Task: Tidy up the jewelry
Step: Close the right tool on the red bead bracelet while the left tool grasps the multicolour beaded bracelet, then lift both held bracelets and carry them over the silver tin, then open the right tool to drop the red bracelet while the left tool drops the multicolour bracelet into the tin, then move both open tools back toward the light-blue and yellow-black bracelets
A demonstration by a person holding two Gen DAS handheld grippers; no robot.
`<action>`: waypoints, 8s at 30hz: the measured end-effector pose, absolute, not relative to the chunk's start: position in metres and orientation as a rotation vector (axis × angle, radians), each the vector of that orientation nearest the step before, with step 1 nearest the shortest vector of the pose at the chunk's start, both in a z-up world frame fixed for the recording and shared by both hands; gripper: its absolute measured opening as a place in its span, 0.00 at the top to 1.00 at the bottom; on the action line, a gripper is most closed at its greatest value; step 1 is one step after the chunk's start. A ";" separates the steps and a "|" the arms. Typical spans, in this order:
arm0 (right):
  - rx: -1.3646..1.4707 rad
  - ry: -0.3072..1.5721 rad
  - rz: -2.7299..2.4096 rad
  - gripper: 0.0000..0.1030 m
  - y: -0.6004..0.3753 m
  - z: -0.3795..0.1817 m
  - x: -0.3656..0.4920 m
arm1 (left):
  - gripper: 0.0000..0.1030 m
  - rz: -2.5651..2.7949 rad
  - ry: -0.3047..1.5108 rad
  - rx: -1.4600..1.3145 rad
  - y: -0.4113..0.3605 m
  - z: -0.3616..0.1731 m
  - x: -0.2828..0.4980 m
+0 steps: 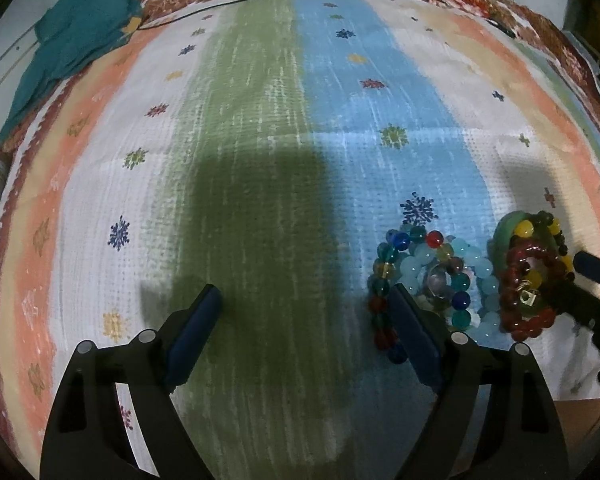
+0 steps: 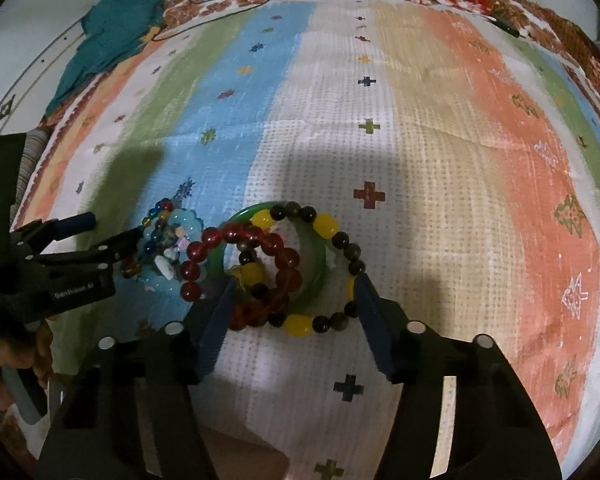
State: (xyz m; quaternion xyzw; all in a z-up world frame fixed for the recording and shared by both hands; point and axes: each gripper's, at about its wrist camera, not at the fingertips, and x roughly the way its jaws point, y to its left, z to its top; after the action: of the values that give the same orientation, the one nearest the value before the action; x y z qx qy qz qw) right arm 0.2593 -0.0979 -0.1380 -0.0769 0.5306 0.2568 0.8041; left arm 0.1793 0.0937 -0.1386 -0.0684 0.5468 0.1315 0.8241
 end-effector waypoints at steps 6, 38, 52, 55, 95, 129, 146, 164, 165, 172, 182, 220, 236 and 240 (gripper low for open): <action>-0.161 1.162 0.579 0.65 -0.094 -0.145 0.262 | 0.26 0.289 1.148 -0.102 0.091 -0.141 0.183; -0.227 1.096 0.563 0.86 -0.101 -0.126 0.249 | 0.92 0.262 1.083 -0.099 0.077 -0.112 0.180; -0.199 1.049 0.532 0.86 -0.112 -0.109 0.241 | 0.92 0.241 1.034 -0.095 0.062 -0.088 0.170; -0.207 1.034 0.514 0.86 -0.115 -0.105 0.239 | 0.92 0.237 1.027 -0.097 0.059 -0.084 0.168; -0.116 0.784 0.544 0.86 -0.151 -0.028 0.165 | 0.91 0.127 0.839 -0.097 0.008 0.006 0.085; -0.141 0.800 0.663 0.86 -0.154 -0.026 0.091 | 0.91 0.021 0.826 -0.123 -0.027 0.016 0.021; -0.127 0.833 0.584 0.58 -0.171 -0.037 0.104 | 0.55 0.124 0.852 -0.160 -0.005 0.009 0.020; -0.080 0.869 0.531 0.39 -0.177 -0.042 0.135 | 0.45 0.194 0.900 -0.179 0.017 -0.005 0.045; -0.081 0.869 0.530 0.39 -0.176 -0.042 0.136 | 0.45 0.196 0.902 -0.175 0.017 -0.006 0.047; -0.087 0.866 0.521 0.37 -0.170 -0.043 0.145 | 0.41 0.219 0.927 -0.147 0.020 -0.014 0.060; -0.136 0.883 0.509 0.37 -0.162 -0.056 0.162 | 0.40 0.234 0.951 -0.134 0.027 -0.023 0.078; -0.113 0.961 0.459 0.33 -0.158 -0.082 0.216 | 0.38 0.242 1.037 -0.118 0.045 -0.058 0.133; -0.126 0.984 0.448 0.29 -0.152 -0.095 0.239 | 0.37 0.247 1.096 -0.144 0.060 -0.084 0.154; -0.132 0.996 0.446 0.29 -0.150 -0.101 0.244 | 0.37 0.249 1.108 -0.139 0.062 -0.090 0.158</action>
State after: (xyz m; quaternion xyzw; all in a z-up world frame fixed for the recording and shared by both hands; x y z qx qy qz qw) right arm 0.2436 -0.1502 -0.1007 -0.0629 0.4733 0.2119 0.8527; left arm 0.1581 0.0616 -0.0898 -0.0657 0.5244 0.1176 0.8407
